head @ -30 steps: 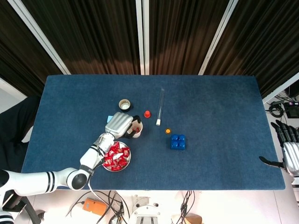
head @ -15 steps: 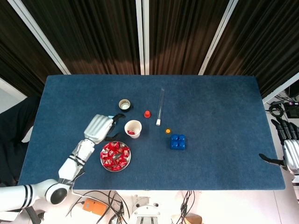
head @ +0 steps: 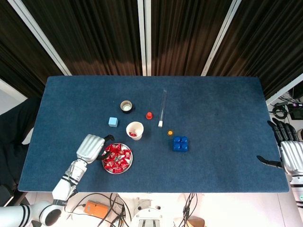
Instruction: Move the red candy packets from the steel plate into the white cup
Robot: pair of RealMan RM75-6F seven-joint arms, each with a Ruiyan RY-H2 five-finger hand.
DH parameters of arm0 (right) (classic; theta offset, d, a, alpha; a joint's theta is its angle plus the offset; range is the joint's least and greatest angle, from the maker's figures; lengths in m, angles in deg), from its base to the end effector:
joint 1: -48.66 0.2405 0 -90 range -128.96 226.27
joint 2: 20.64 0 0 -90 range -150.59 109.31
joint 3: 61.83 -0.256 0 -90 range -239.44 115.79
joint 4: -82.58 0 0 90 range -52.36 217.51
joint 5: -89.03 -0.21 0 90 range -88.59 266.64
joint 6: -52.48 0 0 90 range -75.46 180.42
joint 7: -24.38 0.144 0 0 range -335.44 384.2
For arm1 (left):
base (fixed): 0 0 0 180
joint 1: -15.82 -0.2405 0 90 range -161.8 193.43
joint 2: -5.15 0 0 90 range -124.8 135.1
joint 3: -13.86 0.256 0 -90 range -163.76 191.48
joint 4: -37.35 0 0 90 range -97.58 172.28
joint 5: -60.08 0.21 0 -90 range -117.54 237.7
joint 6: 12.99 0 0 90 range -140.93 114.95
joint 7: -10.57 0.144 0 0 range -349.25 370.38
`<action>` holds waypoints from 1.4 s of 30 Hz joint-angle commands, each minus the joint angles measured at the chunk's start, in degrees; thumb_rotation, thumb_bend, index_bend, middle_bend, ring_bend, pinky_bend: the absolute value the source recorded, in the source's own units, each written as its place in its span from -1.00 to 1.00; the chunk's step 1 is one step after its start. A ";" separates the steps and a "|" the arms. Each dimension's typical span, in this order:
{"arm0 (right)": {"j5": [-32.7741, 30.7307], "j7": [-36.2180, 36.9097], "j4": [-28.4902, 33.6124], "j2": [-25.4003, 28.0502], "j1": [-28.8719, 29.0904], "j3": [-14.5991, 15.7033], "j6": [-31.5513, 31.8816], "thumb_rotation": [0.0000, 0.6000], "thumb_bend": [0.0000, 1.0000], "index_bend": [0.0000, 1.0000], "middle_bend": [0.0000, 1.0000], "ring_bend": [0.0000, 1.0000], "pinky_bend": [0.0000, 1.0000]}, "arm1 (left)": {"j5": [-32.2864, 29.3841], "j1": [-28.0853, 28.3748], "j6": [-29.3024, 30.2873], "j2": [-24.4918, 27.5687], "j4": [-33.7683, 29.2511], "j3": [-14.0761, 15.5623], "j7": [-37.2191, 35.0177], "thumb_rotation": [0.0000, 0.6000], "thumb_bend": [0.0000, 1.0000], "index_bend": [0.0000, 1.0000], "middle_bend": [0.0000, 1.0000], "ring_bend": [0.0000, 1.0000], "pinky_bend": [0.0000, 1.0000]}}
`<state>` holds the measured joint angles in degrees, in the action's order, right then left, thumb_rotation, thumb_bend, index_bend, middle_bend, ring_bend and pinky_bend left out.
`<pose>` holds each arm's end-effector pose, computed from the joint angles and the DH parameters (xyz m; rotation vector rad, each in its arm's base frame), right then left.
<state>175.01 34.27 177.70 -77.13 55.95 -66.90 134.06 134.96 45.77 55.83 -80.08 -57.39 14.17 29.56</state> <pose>-0.3015 -0.2019 0.1945 1.3884 -0.9598 0.9983 -0.1876 0.2560 -0.0009 -1.8339 -0.9778 -0.9624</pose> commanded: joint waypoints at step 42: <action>-1.43 -0.36 0.18 -0.07 -0.55 0.16 0.10 1.00 -0.68 -1.00 -0.88 -1.00 -0.83 | -3.17 0.59 -2.20 -4.51 1.09 -5.89 2.18 1.00 -0.24 0.12 0.72 0.60 0.58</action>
<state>173.58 33.91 177.88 -77.21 55.40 -66.74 134.16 130.66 46.64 52.53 -86.61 -53.34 9.70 34.41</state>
